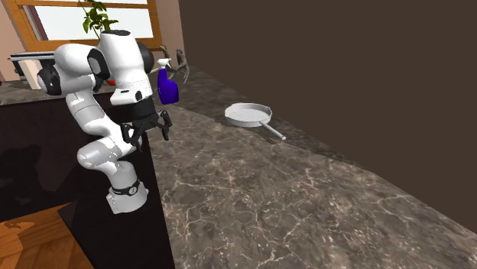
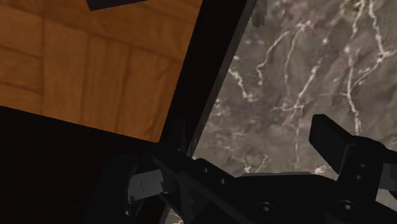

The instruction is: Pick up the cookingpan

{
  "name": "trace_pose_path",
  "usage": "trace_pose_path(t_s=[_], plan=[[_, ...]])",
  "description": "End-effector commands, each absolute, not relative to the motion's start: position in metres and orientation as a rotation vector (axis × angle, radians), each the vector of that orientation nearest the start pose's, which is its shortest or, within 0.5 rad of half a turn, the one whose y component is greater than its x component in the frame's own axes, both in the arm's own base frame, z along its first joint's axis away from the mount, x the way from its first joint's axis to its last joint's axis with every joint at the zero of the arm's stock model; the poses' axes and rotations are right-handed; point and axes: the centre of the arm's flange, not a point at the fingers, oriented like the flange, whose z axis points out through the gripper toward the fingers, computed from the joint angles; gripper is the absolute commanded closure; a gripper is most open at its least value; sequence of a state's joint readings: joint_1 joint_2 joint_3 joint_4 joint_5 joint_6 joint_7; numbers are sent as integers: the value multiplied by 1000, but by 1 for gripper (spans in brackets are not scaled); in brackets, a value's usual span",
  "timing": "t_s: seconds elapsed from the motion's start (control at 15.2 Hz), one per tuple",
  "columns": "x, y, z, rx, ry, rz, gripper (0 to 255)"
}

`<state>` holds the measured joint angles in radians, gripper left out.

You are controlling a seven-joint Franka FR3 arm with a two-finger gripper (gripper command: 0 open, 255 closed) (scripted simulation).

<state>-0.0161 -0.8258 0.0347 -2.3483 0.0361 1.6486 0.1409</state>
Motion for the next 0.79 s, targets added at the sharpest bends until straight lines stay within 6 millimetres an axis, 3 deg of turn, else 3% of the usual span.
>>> trace_pose_path(t_s=[0.0, 0.73], plan=[[304, 13, 614, -3109, 206, -195, 0], [402, 119, 618, -3074, -204, -116, 0]])
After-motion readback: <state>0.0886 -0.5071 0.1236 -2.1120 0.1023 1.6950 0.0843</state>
